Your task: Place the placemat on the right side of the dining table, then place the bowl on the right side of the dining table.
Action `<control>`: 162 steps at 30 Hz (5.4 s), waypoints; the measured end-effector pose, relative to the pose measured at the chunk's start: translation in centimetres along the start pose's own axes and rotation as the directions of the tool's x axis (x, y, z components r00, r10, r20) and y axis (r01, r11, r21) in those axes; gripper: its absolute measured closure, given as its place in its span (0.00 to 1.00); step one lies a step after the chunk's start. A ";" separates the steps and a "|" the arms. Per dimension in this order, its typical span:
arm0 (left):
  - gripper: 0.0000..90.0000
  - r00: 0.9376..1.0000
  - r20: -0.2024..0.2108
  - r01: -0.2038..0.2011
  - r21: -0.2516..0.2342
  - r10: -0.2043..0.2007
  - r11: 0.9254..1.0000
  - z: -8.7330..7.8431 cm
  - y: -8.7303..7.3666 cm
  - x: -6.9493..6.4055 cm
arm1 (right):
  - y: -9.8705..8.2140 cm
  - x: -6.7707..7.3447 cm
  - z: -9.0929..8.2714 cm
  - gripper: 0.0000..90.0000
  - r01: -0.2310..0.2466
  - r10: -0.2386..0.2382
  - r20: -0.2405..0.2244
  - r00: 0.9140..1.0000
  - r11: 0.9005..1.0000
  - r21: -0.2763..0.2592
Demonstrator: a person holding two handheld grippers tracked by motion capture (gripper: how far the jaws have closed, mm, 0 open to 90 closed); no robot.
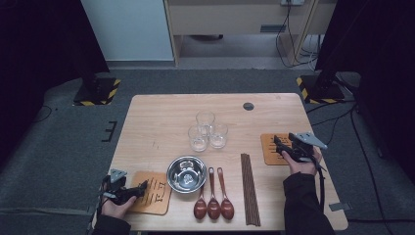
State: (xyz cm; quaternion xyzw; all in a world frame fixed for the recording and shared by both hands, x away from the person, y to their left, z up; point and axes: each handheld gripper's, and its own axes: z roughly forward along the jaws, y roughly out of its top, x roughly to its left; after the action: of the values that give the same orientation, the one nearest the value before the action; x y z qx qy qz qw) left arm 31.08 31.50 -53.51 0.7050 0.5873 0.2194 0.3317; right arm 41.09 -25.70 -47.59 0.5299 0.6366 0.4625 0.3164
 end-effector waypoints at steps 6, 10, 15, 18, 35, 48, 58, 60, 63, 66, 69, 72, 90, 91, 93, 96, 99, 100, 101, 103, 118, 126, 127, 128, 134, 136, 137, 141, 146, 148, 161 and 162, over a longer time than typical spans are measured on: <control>0.02 1.000 0.000 0.000 0.000 0.000 1.000 0.0 0.0 0.0 | 0.7 0.2 -0.3 0.43 0.025 -0.026 -0.054 0.998 0.999 -0.029; 0.02 1.000 0.001 0.000 0.000 0.000 1.000 0.0 0.0 0.0 | 1.1 0.7 -0.5 0.40 0.045 -0.048 -0.077 0.996 0.998 -0.035; 0.02 1.000 0.001 -0.001 0.001 0.001 1.000 0.0 0.0 0.0 | 1.9 1.7 -0.8 0.40 0.063 -0.068 -0.154 0.986 0.997 -0.041; 0.02 1.000 0.001 -0.001 0.001 0.001 1.000 0.0 0.0 0.0 | 2.2 2.4 -1.0 0.41 0.042 -0.055 -0.205 0.977 0.997 -0.066; 0.02 1.000 0.002 -0.003 0.003 0.003 1.000 0.0 0.0 0.0 | 4.0 5.9 -1.6 0.39 0.033 -0.068 -0.399 0.914 0.995 -0.093; 0.01 1.000 0.001 -0.006 0.009 0.006 1.000 0.1 0.1 0.0 | 4.2 8.4 -1.0 0.39 0.060 -0.086 -0.454 0.887 0.996 -0.071; 0.00 1.000 0.002 -0.004 0.008 0.004 1.000 0.1 0.1 0.0 | 4.1 10.5 -0.2 0.38 0.098 -0.110 -0.490 0.865 0.994 -0.051; 0.00 1.000 0.004 -0.005 0.009 0.005 1.000 0.1 0.1 0.0 | 4.0 10.9 -0.1 0.38 0.104 -0.110 -0.494 0.862 0.994 -0.040; 0.00 1.000 0.004 -0.005 0.010 0.005 1.000 0.1 0.1 0.0 | 3.9 11.4 0.1 0.38 0.113 -0.115 -0.503 0.856 0.993 -0.035; 0.00 1.000 0.004 -0.006 0.010 0.006 1.000 0.1 0.1 0.0 | 3.8 12.1 0.3 0.38 0.125 -0.122 -0.512 0.851 0.992 -0.029; 0.00 1.000 0.004 -0.006 0.010 0.006 1.000 0.1 0.1 0.0 | 3.6 12.7 0.5 0.39 0.142 -0.132 -0.519 0.844 0.990 -0.021; 0.00 1.000 0.004 -0.005 0.010 0.005 1.000 0.1 0.1 0.0 | 3.4 13.4 0.6 0.39 0.157 -0.140 -0.530 0.837 0.987 -0.013; 0.01 1.000 0.008 -0.008 0.006 0.008 1.000 0.0 0.0 0.2 | 2.8 17.4 2.4 0.40 0.209 -0.153 -0.565 0.811 0.977 0.035; 0.01 1.000 0.008 -0.007 0.005 0.007 1.000 0.0 0.0 0.2 | 2.7 17.5 2.5 0.40 0.214 -0.157 -0.566 0.809 0.976 0.035; 0.02 1.000 0.008 -0.006 0.003 0.006 1.000 0.0 0.0 0.2 | 2.6 17.7 2.6 0.40 0.216 -0.156 -0.567 0.809 0.976 0.040; 0.02 1.000 0.008 -0.004 0.001 0.004 1.000 0.0 0.0 0.3 | 2.5 18.0 2.9 0.41 0.222 -0.157 -0.567 0.809 0.974 0.048; 0.02 1.000 0.008 -0.004 0.002 0.004 1.000 0.0 0.0 0.3 | 2.3 18.4 3.2 0.41 0.232 -0.159 -0.568 0.807 0.971 0.059; 0.02 1.000 0.007 -0.004 0.002 0.004 1.000 0.0 0.0 0.3 | 2.2 18.5 3.3 0.42 0.235 -0.158 -0.570 0.807 0.970 0.064; 0.02 1.000 0.007 -0.005 0.002 0.005 1.000 0.0 0.0 0.3 | 2.1 18.7 3.4 0.42 0.238 -0.158 -0.570 0.806 0.969 0.068; 0.02 1.000 0.007 -0.005 0.002 0.005 1.000 0.0 0.0 0.3 | 2.0 18.9 3.6 0.43 0.244 -0.158 -0.572 0.805 0.967 0.077; 0.02 1.000 0.007 -0.005 0.002 0.005 1.000 0.0 0.0 0.3 | 0.7 20.9 5.1 0.50 0.301 -0.166 -0.585 0.794 0.943 0.141; 0.02 1.000 0.007 -0.005 0.002 0.005 1.000 0.0 0.0 0.3 | -0.1 21.3 5.7 0.55 0.324 -0.165 -0.588 0.792 0.929 0.176; 0.02 1.000 0.007 -0.005 0.002 0.005 1.000 0.0 0.0 0.3 | -0.2 21.3 5.8 0.56 0.327 -0.164 -0.590 0.791 0.928 0.181; 0.02 1.000 0.007 -0.005 0.002 0.005 1.000 0.0 0.0 0.3 | -0.2 21.4 5.8 0.56 0.328 -0.162 -0.590 0.791 0.927 0.185; 0.02 1.000 0.008 -0.006 0.002 0.006 1.000 0.0 0.0 0.3 | -0.8 21.6 6.2 0.57 0.336 -0.155 -0.590 0.793 0.918 0.212; 0.02 1.000 0.008 -0.006 0.002 0.006 1.000 0.0 0.0 0.3 | -1.0 21.7 6.4 0.58 0.348 -0.159 -0.592 0.790 0.911 0.220; 0.02 1.000 0.008 -0.006 0.002 0.006 1.000 0.0 0.0 0.3 | -1.1 21.8 6.4 0.58 0.348 -0.155 -0.594 0.789 0.910 0.225; 0.02 1.000 0.008 -0.005 0.002 0.005 1.000 0.0 0.0 0.3 | -1.3 22.0 6.6 0.59 0.355 -0.151 -0.596 0.789 0.903 0.242; 0.02 1.000 0.008 -0.006 0.003 0.006 1.000 0.0 0.0 0.3 | -1.7 22.3 6.9 0.61 0.372 -0.153 -0.597 0.787 0.890 0.262; 0.02 1.000 0.008 -0.006 0.002 0.006 1.000 0.0 0.0 0.3 | -1.8 22.3 7.0 0.62 0.377 -0.155 -0.597 0.787 0.887 0.267; 0.02 1.000 0.008 -0.006 0.002 0.006 1.000 0.0 0.0 0.3 | -2.6 22.7 7.8 0.72 0.394 -0.137 -0.596 0.791 0.859 0.326; 0.02 1.000 0.008 -0.006 0.002 0.006 1.000 0.0 0.0 0.3 | -2.6 22.7 7.9 0.72 0.395 -0.137 -0.595 0.792 0.858 0.328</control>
State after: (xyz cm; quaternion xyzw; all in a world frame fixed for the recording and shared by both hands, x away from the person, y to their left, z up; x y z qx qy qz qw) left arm 31.14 31.77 -53.51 0.7079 0.5843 0.2168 0.3325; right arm 41.72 -1.78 -50.96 0.3324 0.8569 0.3900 0.0559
